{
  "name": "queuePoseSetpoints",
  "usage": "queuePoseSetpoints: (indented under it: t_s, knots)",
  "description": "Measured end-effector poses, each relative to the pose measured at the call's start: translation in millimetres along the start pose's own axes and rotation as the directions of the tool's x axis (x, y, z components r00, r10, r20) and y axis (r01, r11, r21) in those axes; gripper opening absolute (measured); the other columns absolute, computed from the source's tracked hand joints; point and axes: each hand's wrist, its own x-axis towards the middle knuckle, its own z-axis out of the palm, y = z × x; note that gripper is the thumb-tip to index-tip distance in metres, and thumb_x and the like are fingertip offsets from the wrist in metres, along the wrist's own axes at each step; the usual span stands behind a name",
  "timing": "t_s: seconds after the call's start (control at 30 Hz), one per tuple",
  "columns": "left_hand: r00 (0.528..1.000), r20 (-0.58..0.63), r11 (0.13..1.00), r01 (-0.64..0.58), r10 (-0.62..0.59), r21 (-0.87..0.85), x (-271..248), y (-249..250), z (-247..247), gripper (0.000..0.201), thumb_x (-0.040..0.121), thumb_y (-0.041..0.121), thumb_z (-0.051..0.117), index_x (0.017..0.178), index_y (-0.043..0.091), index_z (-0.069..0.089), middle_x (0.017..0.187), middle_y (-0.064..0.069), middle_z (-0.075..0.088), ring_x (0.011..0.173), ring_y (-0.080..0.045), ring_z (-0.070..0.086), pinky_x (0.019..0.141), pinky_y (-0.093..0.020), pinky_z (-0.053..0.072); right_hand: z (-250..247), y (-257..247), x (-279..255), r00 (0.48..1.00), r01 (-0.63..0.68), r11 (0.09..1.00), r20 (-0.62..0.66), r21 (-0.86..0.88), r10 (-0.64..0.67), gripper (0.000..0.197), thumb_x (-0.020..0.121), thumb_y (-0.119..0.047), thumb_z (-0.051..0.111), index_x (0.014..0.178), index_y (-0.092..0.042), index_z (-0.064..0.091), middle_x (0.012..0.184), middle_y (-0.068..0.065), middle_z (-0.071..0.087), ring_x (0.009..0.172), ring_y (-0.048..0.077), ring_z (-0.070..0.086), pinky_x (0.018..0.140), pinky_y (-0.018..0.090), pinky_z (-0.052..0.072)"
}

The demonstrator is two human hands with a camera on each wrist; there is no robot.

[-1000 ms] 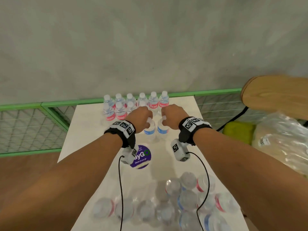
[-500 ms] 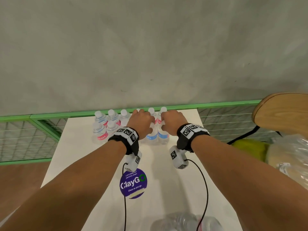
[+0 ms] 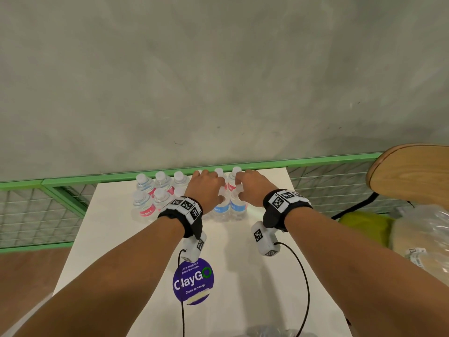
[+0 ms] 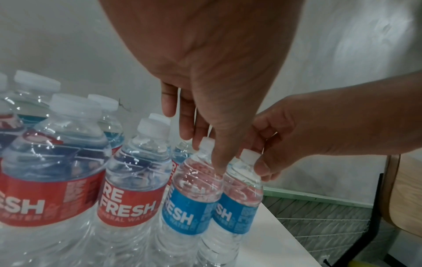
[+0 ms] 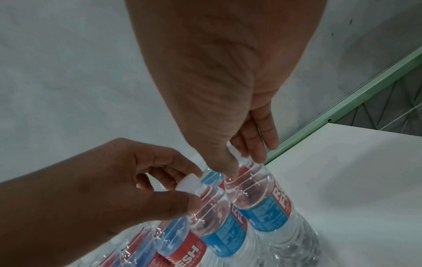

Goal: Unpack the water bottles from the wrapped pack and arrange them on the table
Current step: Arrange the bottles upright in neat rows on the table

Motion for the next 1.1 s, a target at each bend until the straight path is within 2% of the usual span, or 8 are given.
queuePoseSetpoints:
  t_s: [0.1,0.3,0.63,0.73,0.83,0.87,1.0,1.1]
  knots:
    - [1.0,0.006,1.0,0.0,0.0,0.014,1.6,-1.7,-1.6,0.036,0.089,0.044,0.061,0.122,0.029,0.064,0.112,0.003,0.064,0.106,-0.023,0.055,0.094,-0.039,0.037,3.1,0.9,0.0,0.999,-0.002,1.0,-0.041,-0.004,0.002,0.026,0.089,-0.019,0.06,0.114,-0.014,0.056,0.112,0.009,0.059,0.1,0.029,0.058,0.085,0.037,0.05]
    - [1.0,-0.003,1.0,0.003,-0.003,0.021,3.9,-2.9,-1.3,0.039,0.088,0.05,0.062,0.121,0.028,0.064,0.112,0.003,0.065,0.106,-0.023,0.055,0.094,-0.04,0.038,6.2,1.8,3.8,0.997,-0.026,1.0,-0.067,0.009,0.026,0.036,0.091,-0.028,0.064,0.121,-0.012,0.054,0.112,0.01,0.062,0.102,0.03,0.059,0.084,0.039,0.05]
    - [1.0,0.004,1.0,-0.006,0.006,0.022,9.8,-3.5,-2.4,0.037,0.088,0.055,0.06,0.113,0.028,0.066,0.106,0.004,0.067,0.103,-0.023,0.055,0.092,-0.039,0.037,13.0,9.3,5.6,0.997,-0.023,0.999,-0.072,0.037,0.026,0.033,0.089,-0.032,0.065,0.116,-0.015,0.055,0.108,0.007,0.063,0.098,0.029,0.06,0.079,0.037,0.048]
    - [0.999,0.043,0.999,-0.022,0.023,-0.027,11.0,-4.1,-4.4,0.027,0.09,0.037,0.062,0.116,0.031,0.065,0.11,0.004,0.064,0.106,-0.023,0.054,0.093,-0.039,0.036,11.8,10.0,6.2,0.998,-0.003,0.999,-0.07,0.037,0.006,0.027,0.089,-0.028,0.064,0.112,-0.017,0.056,0.104,0.007,0.064,0.096,0.029,0.061,0.078,0.037,0.049]
    - [0.993,0.093,0.993,-0.061,0.071,-0.105,13.5,-2.2,-7.6,0.038,0.086,0.013,0.061,0.117,0.034,0.065,0.114,0.005,0.062,0.109,-0.023,0.054,0.093,-0.039,0.037,10.3,11.6,6.9,0.997,0.0,0.999,-0.083,0.041,0.003,0.023,0.087,-0.026,0.063,0.109,-0.018,0.059,0.1,0.007,0.067,0.093,0.03,0.062,0.076,0.037,0.051]
    - [0.993,0.093,0.993,-0.058,0.068,-0.101,13.7,-1.3,-9.0,0.038,0.084,0.015,0.063,0.117,0.034,0.064,0.114,0.006,0.062,0.109,-0.023,0.054,0.092,-0.039,0.037,9.6,11.4,6.9,0.996,-0.005,0.999,-0.084,0.043,0.009,0.024,0.087,-0.027,0.064,0.109,-0.018,0.059,0.1,0.007,0.067,0.093,0.03,0.062,0.077,0.038,0.051]
    - [0.997,0.074,0.999,-0.021,0.018,0.036,14.2,2.0,-9.7,0.045,0.081,0.056,0.066,0.116,0.028,0.063,0.111,0.004,0.064,0.107,-0.023,0.055,0.092,-0.041,0.036,11.0,11.4,7.5,0.996,-0.04,0.997,-0.074,0.07,0.045,0.035,0.085,-0.037,0.068,0.113,-0.018,0.057,0.104,0.007,0.066,0.095,0.029,0.061,0.08,0.04,0.053]
    - [0.999,0.033,0.996,-0.029,0.026,0.08,16.2,3.5,-8.4,0.035,0.089,0.051,0.061,0.115,0.03,0.067,0.109,0.003,0.066,0.108,-0.023,0.054,0.094,-0.04,0.034,12.5,12.2,8.2,0.994,-0.068,0.994,-0.078,0.083,0.075,0.042,0.084,-0.042,0.07,0.113,-0.015,0.056,0.107,0.007,0.064,0.096,0.028,0.06,0.08,0.038,0.051]
